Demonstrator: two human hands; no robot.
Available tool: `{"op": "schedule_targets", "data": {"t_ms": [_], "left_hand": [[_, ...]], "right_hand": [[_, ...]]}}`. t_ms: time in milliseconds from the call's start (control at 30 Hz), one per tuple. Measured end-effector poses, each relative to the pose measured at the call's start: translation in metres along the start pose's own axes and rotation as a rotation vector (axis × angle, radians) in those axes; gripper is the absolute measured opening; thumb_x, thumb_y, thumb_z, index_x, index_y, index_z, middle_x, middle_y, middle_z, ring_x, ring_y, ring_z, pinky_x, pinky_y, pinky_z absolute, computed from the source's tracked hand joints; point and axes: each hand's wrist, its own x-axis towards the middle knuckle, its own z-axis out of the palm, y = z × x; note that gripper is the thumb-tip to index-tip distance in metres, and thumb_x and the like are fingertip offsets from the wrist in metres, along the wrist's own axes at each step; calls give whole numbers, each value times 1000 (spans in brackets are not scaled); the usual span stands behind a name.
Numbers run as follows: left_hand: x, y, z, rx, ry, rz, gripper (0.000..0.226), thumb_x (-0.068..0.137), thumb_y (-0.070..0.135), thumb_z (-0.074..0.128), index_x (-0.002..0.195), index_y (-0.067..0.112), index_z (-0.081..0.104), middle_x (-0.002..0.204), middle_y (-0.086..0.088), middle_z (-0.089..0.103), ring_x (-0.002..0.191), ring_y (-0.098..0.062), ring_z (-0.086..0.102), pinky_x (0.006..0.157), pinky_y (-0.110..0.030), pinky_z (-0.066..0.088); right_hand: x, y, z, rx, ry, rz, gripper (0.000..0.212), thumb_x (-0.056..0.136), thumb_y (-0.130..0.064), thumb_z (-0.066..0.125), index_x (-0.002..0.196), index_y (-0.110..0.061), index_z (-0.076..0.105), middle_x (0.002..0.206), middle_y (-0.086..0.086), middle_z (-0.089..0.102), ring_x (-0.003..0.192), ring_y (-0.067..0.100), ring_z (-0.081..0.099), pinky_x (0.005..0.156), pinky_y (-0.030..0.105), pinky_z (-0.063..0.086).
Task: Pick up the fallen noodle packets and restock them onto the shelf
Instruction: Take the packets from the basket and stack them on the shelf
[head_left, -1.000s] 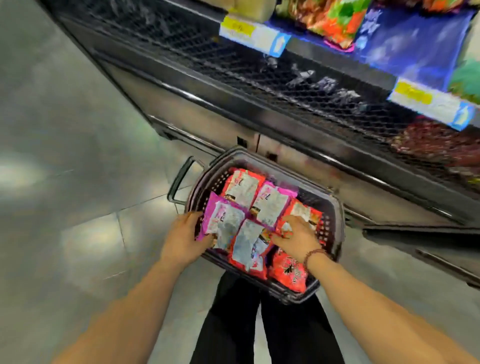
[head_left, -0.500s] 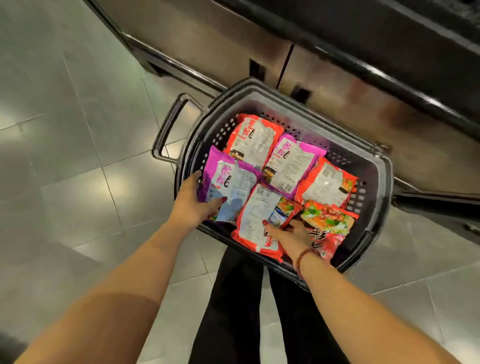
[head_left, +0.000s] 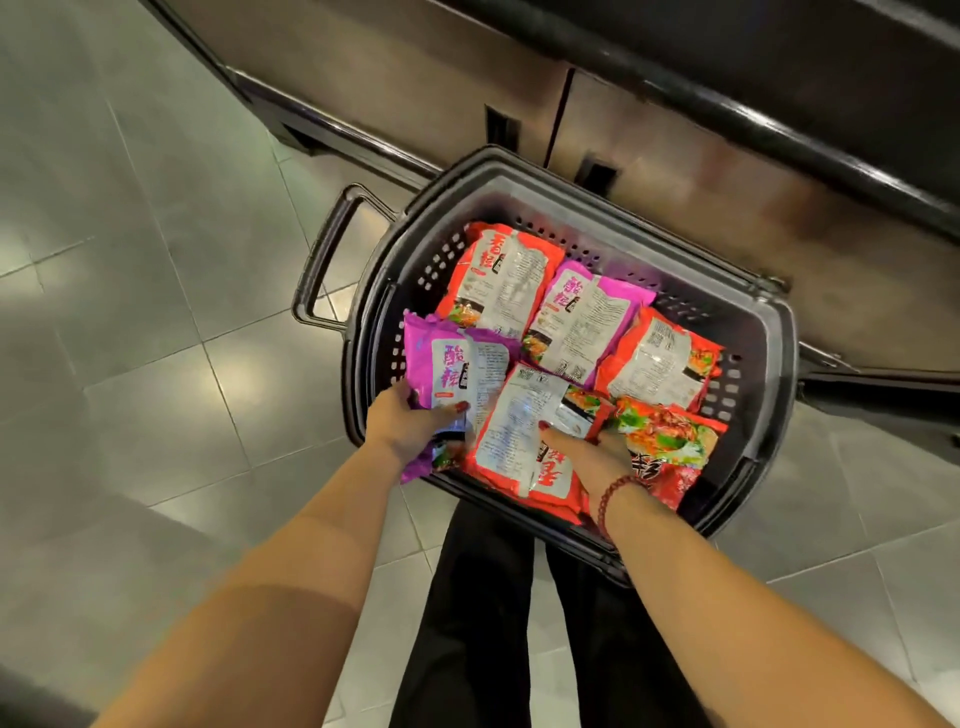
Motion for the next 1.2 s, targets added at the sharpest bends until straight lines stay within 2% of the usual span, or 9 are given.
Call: {"op": "schedule_targets", "data": {"t_ms": [200, 400, 567, 667, 767, 967, 1033, 1100, 1200], "left_hand": [[-36, 8, -10, -288, -57, -26, 28, 77, 1, 78, 102, 7, 65, 103, -16, 73, 90, -32, 71, 83, -48, 57], [-102, 36, -33, -428, -114, 23, 35, 79, -1, 74, 111, 8, 60, 108, -15, 72, 94, -35, 71, 86, -57, 55], [-175, 80, -50, -593, -176, 152, 32, 84, -3, 66, 111, 13, 57, 102, -10, 74, 88, -29, 73, 65, -40, 60], [-218, 106, -57, -613, -197, 274, 31, 84, -6, 64, 108, 13, 57, 99, -8, 75, 86, -28, 73, 65, -38, 61], [-248, 129, -64, -620, -193, 382, 33, 82, -6, 64, 109, 12, 58, 101, -10, 75, 90, -30, 72, 76, -44, 59], [-294, 194, -64, -631, -289, 572, 43, 68, 7, 75, 108, 9, 58, 101, -13, 74, 80, -20, 73, 65, -31, 59], [-310, 216, -62, -621, -339, 620, 76, 46, 30, 93, 110, 8, 59, 101, -14, 74, 81, -21, 73, 62, -30, 59], [-322, 236, -60, -620, -381, 662, 82, 43, 32, 93, 112, 5, 59, 95, -10, 76, 79, -20, 73, 61, -29, 58], [-335, 262, -56, -602, -490, 687, 46, 75, 6, 69, 120, 5, 58, 102, -13, 74, 91, -27, 72, 75, -40, 60]], "right_hand": [[-28, -16, -24, 1, -114, -7, 65, 51, -35, 93, 107, -13, 68, 102, 3, 74, 98, 25, 69, 91, 47, 53], [-96, -48, -43, 31, -173, -134, 31, 77, -14, 79, 105, -12, 66, 100, 5, 74, 89, 22, 71, 83, 42, 57], [-171, -78, -53, 38, -191, -337, 82, 61, -51, 86, 131, -27, 52, 124, -3, 66, 115, 22, 62, 97, 51, 49], [-220, -98, -65, 66, -147, -534, 100, 70, -47, 82, 146, -51, 17, 149, -14, 39, 134, 12, 43, 109, 46, 40], [-275, -125, -74, -116, -120, -795, 82, 89, -25, 67, 141, -59, 12, 144, -36, 24, 133, -13, 28, 107, 12, 29], [-326, -176, -103, -200, -48, -932, 35, 97, -22, 53, 125, -44, 53, 153, -7, 25, 148, 18, 11, 118, 28, 13], [-353, -196, -115, -28, -100, -879, 42, 99, -24, 48, 140, -29, 47, 145, -16, 35, 133, 3, 42, 107, 27, 38], [-365, -207, -135, 99, -151, -829, 68, 95, -26, 55, 152, -11, 22, 109, -20, 52, 82, -16, 62, 71, 12, 51], [-377, -220, -156, 72, -80, -903, 58, 86, -22, 63, 142, -17, 47, 128, 5, 53, 113, 10, 59, 88, 30, 52]]}}
